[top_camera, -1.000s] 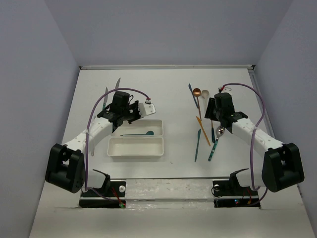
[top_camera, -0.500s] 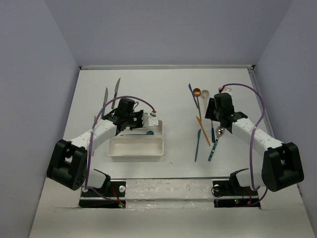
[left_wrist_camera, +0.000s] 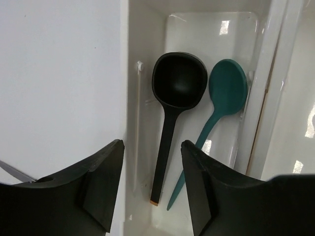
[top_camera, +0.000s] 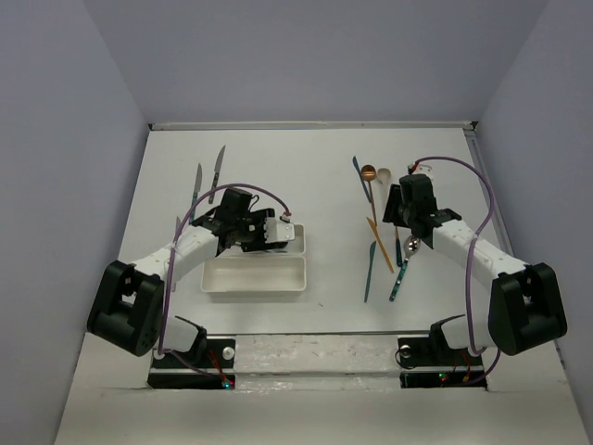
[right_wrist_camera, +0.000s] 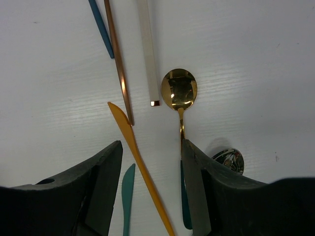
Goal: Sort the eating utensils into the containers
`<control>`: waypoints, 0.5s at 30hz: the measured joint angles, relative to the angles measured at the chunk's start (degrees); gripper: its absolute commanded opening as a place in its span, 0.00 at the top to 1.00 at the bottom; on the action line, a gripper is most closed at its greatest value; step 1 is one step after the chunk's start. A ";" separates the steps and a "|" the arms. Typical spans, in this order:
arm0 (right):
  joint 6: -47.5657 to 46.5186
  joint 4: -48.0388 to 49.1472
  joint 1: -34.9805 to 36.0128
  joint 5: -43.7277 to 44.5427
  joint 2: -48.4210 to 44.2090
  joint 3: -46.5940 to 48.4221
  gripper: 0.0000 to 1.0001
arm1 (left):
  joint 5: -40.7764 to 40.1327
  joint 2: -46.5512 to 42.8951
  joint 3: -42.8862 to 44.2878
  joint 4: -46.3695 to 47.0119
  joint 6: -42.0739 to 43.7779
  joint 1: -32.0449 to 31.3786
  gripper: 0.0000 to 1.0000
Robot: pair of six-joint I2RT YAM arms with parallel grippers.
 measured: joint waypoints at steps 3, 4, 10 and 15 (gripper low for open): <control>0.00 0.02 0.00 0.00 0.00 0.00 0.43 | -1.16 -0.48 0.04 0.07 -1.55 0.00 0.33; 0.00 0.02 0.00 0.00 0.00 0.00 0.43 | -1.57 -0.92 0.04 0.24 -2.27 0.00 0.32; 0.04 0.00 0.00 -0.04 0.17 0.00 0.43 | -4.39 -6.58 2.25 4.33 -14.49 3.02 0.31; 0.04 0.00 0.00 -0.07 0.20 0.00 0.42 | -5.20 -4.87 12.79 8.15 -30.21 17.20 0.32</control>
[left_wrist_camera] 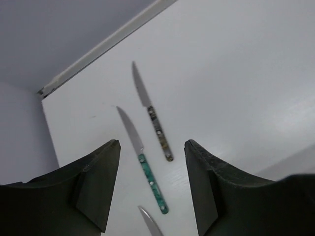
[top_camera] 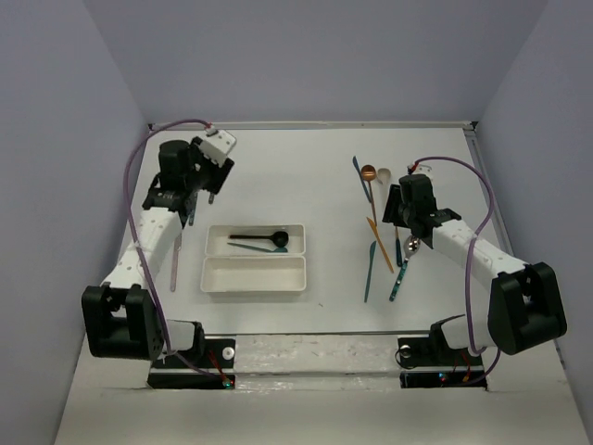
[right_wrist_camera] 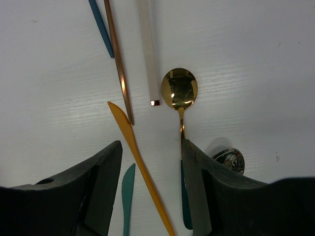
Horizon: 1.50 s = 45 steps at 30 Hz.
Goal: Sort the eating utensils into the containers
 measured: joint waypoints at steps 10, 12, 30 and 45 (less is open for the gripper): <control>0.00 0.00 0.00 -0.22 0.00 0.00 0.42 | -2.51 26.34 16.98 -5.35 -17.35 16.50 0.10; 0.00 0.00 0.00 -0.24 0.00 0.00 0.42 | -3.28 30.93 17.22 -6.88 -18.03 17.00 0.12; 0.00 0.00 0.00 -0.28 0.87 0.00 0.42 | -9.33 39.85 17.57 -6.05 -16.98 16.59 0.46; 0.00 -0.02 0.00 -0.24 0.90 0.00 0.42 | -9.38 41.09 18.80 -4.63 -15.96 16.48 1.00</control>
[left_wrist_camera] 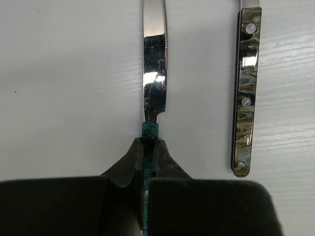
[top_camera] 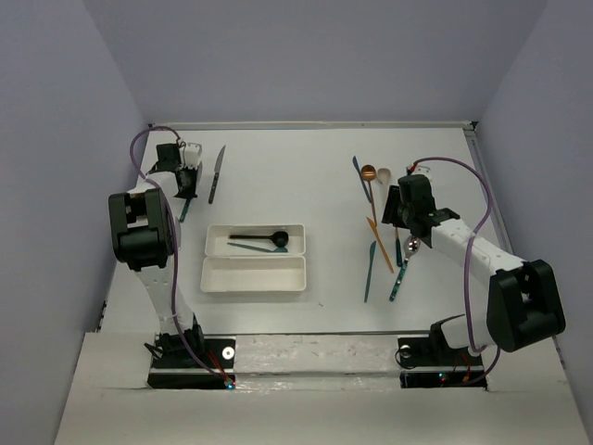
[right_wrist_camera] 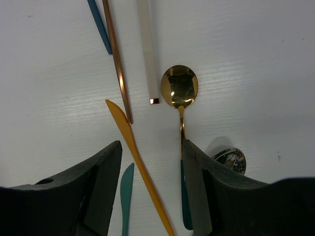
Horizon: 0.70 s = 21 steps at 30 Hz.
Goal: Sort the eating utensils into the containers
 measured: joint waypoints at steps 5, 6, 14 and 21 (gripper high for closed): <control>0.00 0.02 0.00 0.02 0.00 0.00 0.42 | 2.27 -3.91 -5.46 3.23 -0.28 0.26 1.00; 0.00 0.00 0.00 0.04 0.00 0.00 0.42 | 3.08 -5.62 -6.97 3.32 -0.42 0.42 1.00; 0.00 0.00 0.00 0.04 0.57 0.00 0.42 | 9.27 -21.90 -9.20 5.05 -0.66 0.42 1.00; -0.02 0.00 0.00 0.33 1.18 0.00 0.42 | 12.79 -38.80 -15.21 3.10 6.67 -8.66 1.00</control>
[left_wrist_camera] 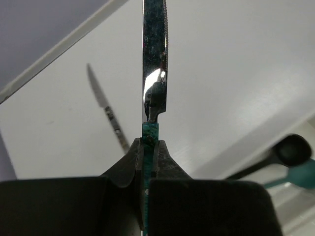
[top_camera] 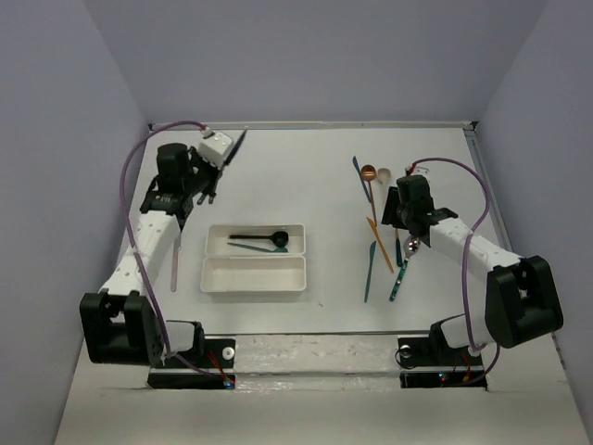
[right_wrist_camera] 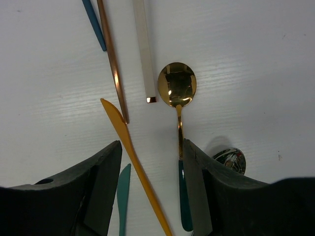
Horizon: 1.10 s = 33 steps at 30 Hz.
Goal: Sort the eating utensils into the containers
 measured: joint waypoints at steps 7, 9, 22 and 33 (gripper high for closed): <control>0.00 0.00 0.00 0.22 0.31 0.00 0.42 | 3.17 -11.58 -8.39 -13.20 9.38 -18.47 1.00; 0.00 0.04 0.00 0.31 0.70 0.00 0.42 | 2.32 -12.09 -10.14 -15.32 11.13 -21.09 1.00; 0.04 -0.11 0.00 1.42 2.08 -0.63 0.42 | 2.43 -15.50 -19.45 -26.47 24.68 -30.27 1.00; 0.04 -0.11 0.00 1.57 2.10 -0.63 0.42 | 1.53 -17.49 -23.08 -29.22 32.81 -30.27 1.00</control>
